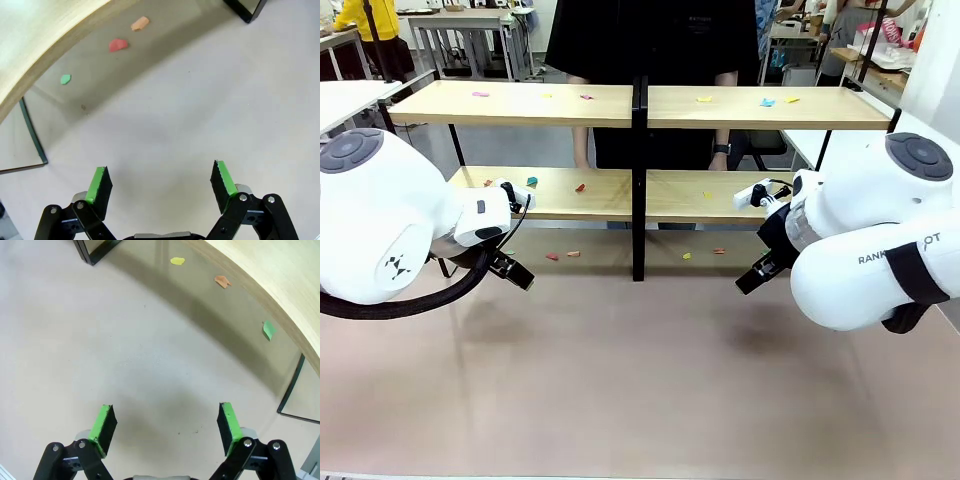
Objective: Clean the shelves.
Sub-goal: Pick up the Duster when the human hands it over.
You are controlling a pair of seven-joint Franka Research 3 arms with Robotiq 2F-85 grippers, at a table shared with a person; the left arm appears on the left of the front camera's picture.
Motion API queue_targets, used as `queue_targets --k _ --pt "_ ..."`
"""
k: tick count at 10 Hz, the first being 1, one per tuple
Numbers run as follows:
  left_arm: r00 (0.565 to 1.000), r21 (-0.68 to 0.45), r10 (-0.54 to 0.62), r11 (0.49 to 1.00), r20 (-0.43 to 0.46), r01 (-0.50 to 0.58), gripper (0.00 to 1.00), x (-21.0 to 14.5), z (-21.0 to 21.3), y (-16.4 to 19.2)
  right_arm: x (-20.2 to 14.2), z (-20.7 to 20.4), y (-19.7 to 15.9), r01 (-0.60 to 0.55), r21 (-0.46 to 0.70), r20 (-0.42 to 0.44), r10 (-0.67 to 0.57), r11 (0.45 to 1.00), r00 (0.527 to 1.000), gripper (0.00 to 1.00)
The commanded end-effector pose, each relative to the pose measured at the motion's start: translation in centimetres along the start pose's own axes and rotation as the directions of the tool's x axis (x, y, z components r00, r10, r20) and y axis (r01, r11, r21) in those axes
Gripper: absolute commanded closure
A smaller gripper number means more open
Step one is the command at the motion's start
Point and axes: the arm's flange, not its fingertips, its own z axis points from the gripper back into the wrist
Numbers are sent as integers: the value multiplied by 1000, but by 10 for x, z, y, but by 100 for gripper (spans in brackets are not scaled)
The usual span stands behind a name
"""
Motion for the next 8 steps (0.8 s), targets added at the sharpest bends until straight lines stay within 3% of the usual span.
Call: queue_targets --k 1,2,3,4,5,6,7,8 --pt "1000 0 -1 1000 0 1 0 0 0 0 0 0 0 0 0 0 0 1000 1000 0" --pt "1000 0 0 1000 0 0 0 0 0 0 5 18 -2 -51 39 -7 51 998 999 0" --pt "998 -52 -41 998 37 43 0 6 33 0 3 49 -17 -21 106 -16 23 994 1000 0" --pt "996 -113 -68 991 54 74 0 -1 80 14 -12 95 -43 13 160 -11 -11 987 1000 0" --pt "994 -121 -84 988 71 92 0 -16 126 34 -31 137 -65 72 140 2 -73 988 997 0" --pt "988 -229 -106 965 116 130 0 -35 173 53 -52 177 -84 100 221 10 -105 970 994 0" --pt "985 -256 -87 959 151 124 0 -53 213 72 -70 214 -102 139 326 31 -157 935 987 0" --pt "973 -271 -35 958 228 98 0 -73 251 96 -91 251 -117 196 303 85 -232 933 969 0"
